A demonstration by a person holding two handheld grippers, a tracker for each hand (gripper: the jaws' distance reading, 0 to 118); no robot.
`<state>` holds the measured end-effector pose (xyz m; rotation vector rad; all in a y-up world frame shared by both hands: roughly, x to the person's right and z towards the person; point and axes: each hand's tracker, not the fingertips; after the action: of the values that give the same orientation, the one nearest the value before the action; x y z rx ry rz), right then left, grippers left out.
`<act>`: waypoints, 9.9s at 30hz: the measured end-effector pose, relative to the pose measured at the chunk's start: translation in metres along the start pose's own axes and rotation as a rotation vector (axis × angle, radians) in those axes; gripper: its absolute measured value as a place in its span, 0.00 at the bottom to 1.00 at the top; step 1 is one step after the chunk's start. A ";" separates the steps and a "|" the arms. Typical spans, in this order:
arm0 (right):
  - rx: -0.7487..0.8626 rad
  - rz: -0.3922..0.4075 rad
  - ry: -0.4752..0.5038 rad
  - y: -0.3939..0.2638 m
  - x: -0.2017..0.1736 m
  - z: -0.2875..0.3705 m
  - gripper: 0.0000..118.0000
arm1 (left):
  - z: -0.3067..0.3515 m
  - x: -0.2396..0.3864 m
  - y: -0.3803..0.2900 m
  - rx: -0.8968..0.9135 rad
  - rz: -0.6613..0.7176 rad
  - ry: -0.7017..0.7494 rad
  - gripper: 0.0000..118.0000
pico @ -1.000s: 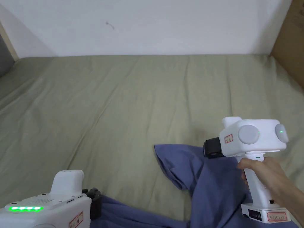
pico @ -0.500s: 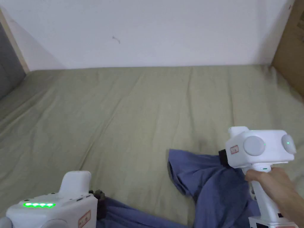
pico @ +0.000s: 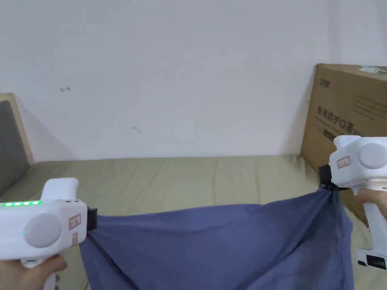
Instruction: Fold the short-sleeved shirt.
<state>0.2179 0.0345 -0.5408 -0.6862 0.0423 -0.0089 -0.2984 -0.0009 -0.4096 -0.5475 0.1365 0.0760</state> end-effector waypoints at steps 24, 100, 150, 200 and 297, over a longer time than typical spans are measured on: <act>0.392 -0.118 -0.022 0.240 -0.049 0.093 0.02 | 0.027 -0.010 0.278 0.397 -0.049 0.251 0.02; -0.350 -0.179 -0.003 -0.378 -0.029 0.061 0.20 | 0.101 -0.106 -0.290 -0.240 -0.046 0.146 0.32; -0.347 -0.164 0.050 -0.408 -0.036 0.090 0.00 | 0.094 -0.123 -0.322 -0.334 0.205 0.059 0.04; -0.364 -0.133 0.032 -0.279 -0.011 -0.068 0.03 | -0.049 -0.112 -0.217 -0.436 0.025 0.105 0.16; -0.237 -0.149 0.030 -0.344 0.010 0.094 0.64 | 0.108 -0.121 -0.276 -0.377 0.127 -0.016 0.73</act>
<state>0.2341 -0.1723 -0.2502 -0.9248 0.0209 -0.1597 -0.3768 -0.1836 -0.1587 -0.9140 0.1419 0.2332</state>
